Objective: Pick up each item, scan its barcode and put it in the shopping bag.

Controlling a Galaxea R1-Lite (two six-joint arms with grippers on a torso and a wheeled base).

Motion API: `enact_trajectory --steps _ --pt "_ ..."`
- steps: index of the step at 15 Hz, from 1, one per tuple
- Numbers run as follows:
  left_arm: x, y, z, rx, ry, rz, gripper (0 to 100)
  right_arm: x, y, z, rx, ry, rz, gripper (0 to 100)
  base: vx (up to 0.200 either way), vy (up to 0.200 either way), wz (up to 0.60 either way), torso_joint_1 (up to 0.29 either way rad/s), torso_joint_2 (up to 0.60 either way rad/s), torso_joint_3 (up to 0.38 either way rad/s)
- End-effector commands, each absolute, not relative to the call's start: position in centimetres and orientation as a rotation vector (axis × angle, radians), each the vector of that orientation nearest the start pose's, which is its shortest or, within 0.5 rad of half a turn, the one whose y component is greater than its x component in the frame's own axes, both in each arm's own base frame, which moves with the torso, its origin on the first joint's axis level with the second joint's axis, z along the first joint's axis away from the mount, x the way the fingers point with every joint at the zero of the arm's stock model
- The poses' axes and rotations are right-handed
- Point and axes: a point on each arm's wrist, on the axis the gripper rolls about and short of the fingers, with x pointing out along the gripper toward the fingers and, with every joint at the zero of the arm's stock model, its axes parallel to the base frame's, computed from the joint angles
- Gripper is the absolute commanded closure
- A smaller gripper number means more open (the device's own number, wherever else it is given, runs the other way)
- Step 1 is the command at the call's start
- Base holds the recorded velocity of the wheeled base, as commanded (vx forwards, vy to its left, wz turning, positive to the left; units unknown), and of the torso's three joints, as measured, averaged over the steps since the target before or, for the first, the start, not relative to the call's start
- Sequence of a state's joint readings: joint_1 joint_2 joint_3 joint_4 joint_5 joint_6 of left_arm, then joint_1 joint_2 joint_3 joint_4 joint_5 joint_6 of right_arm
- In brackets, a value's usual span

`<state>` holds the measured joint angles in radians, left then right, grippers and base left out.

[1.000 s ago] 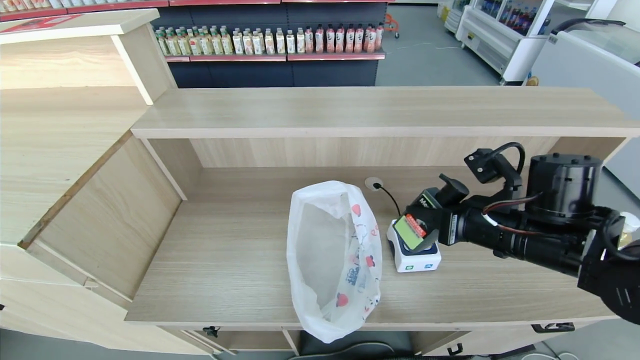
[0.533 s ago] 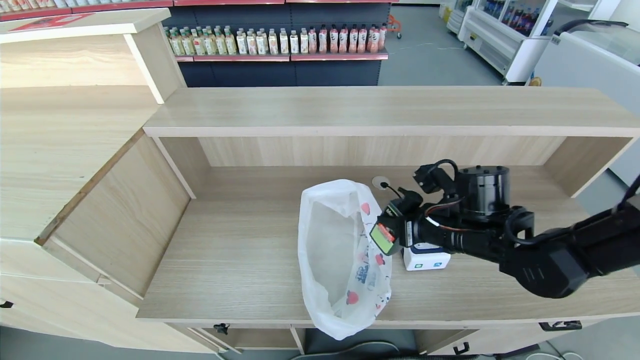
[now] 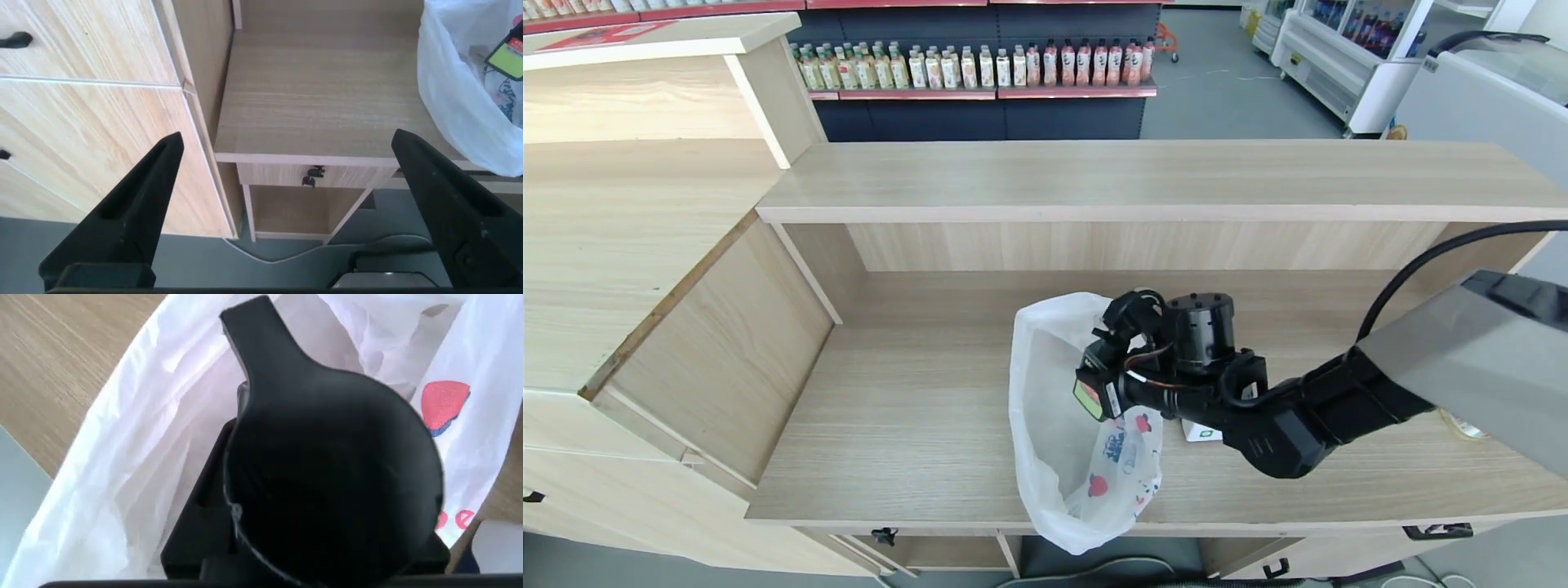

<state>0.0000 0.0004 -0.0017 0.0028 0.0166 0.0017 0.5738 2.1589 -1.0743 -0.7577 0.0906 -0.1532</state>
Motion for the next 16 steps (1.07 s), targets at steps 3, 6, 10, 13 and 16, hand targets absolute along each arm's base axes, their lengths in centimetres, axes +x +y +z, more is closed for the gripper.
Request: enact_trajectory --steps 3,6,10,13,16 --pt "-2.3 0.0 7.6 0.002 0.002 0.017 0 36.8 23.2 6.3 -0.312 0.231 0.685 100 0.0 0.0 0.0 0.0 0.0 0.0" --pt "-2.3 0.0 7.6 0.002 0.002 0.017 0 37.9 24.6 5.6 -0.313 0.208 0.697 100 0.0 0.0 0.0 0.0 0.0 0.0" --pt "-2.3 0.0 7.6 0.002 0.002 0.017 0 38.4 25.8 4.5 -0.315 0.206 0.712 100 0.0 0.0 0.0 0.0 0.0 0.0" --pt "-2.3 0.0 7.6 0.002 0.002 0.017 0 38.4 26.1 4.5 -0.311 0.201 0.719 0 0.0 0.0 0.0 0.0 0.0 0.0" --pt "-2.3 0.0 7.6 0.002 0.002 0.017 0 37.4 25.6 9.3 -0.17 0.161 0.739 0 0.0 0.0 0.0 0.0 0.0 0.0"
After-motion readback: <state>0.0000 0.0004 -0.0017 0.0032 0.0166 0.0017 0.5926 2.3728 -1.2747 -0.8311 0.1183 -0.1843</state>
